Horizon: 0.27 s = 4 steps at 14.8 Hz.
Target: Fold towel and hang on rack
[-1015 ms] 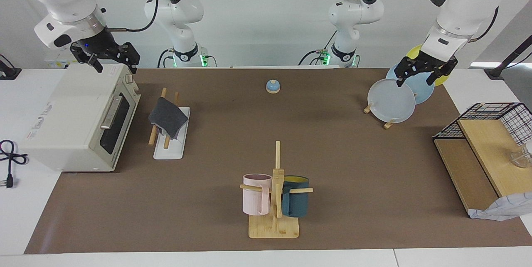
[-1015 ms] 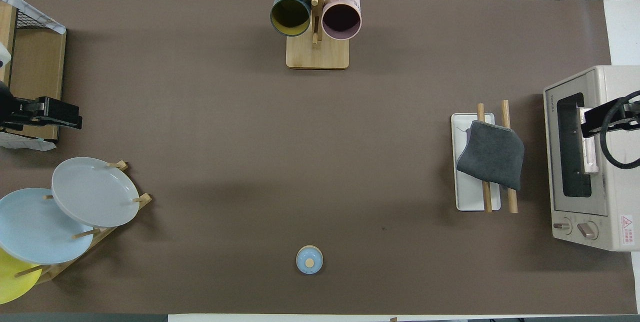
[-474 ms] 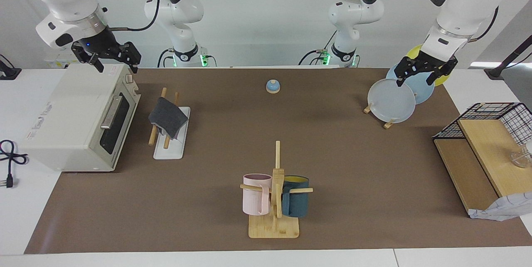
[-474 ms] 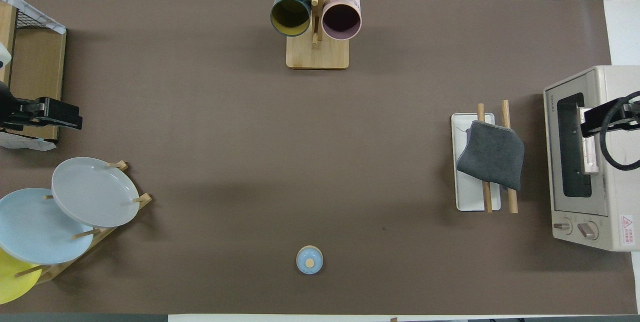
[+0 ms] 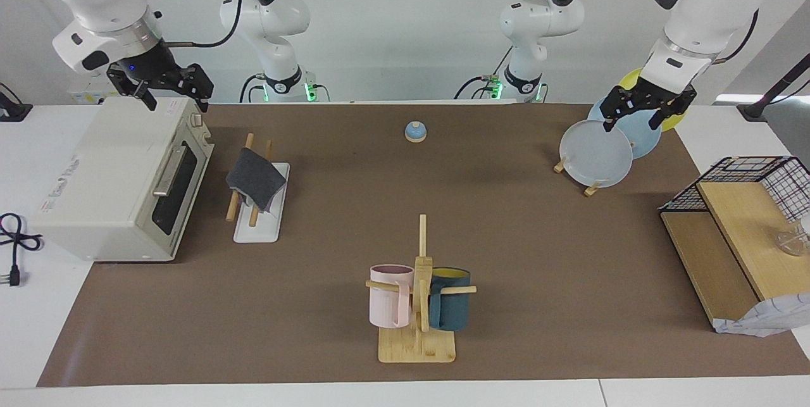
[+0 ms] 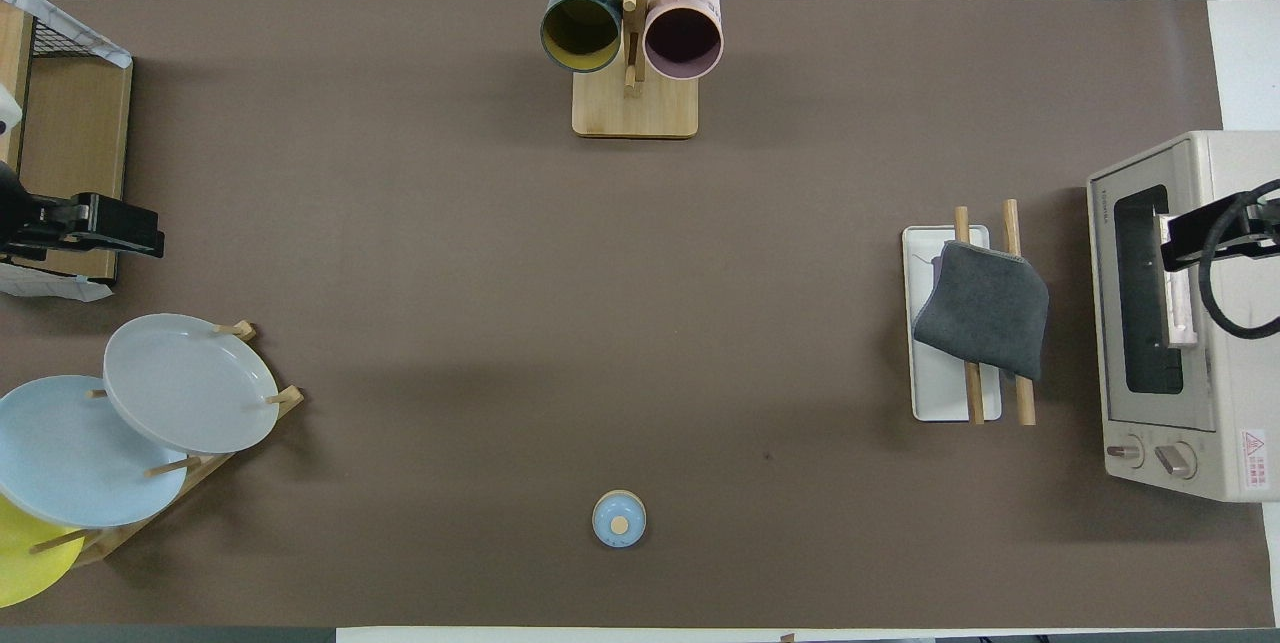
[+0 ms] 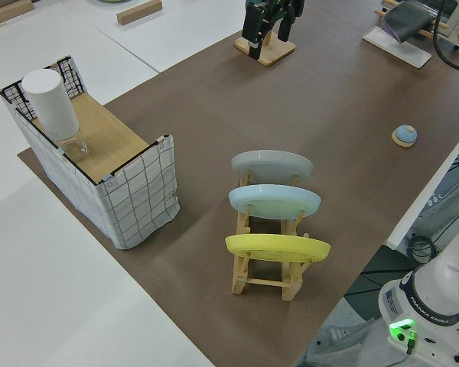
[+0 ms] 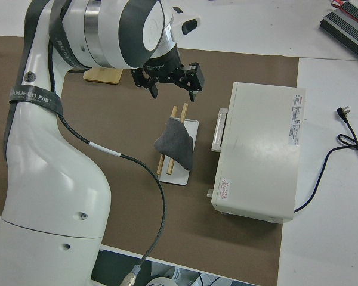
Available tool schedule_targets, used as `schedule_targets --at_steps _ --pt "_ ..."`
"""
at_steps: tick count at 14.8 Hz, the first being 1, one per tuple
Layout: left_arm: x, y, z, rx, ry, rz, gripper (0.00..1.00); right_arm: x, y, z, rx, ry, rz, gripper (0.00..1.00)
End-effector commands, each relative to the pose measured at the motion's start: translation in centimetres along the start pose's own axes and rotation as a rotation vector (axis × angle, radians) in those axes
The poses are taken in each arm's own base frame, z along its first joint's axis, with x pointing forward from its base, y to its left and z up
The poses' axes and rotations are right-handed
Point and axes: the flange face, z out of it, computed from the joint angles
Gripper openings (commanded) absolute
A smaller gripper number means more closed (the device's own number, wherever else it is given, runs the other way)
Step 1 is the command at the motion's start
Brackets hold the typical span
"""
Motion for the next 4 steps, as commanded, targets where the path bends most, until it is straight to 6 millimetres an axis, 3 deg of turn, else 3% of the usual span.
schedule_targets --at_steps 1,4 --pt "-0.63 -0.03 -0.02 -0.009 0.006 0.002 1.00 -0.32 -0.04 0.04 0.021 0.017 0.020 1.00" --pt "-0.66 -0.03 0.01 -0.009 0.003 0.000 1.00 -0.24 -0.05 0.04 0.021 0.023 0.020 1.00"
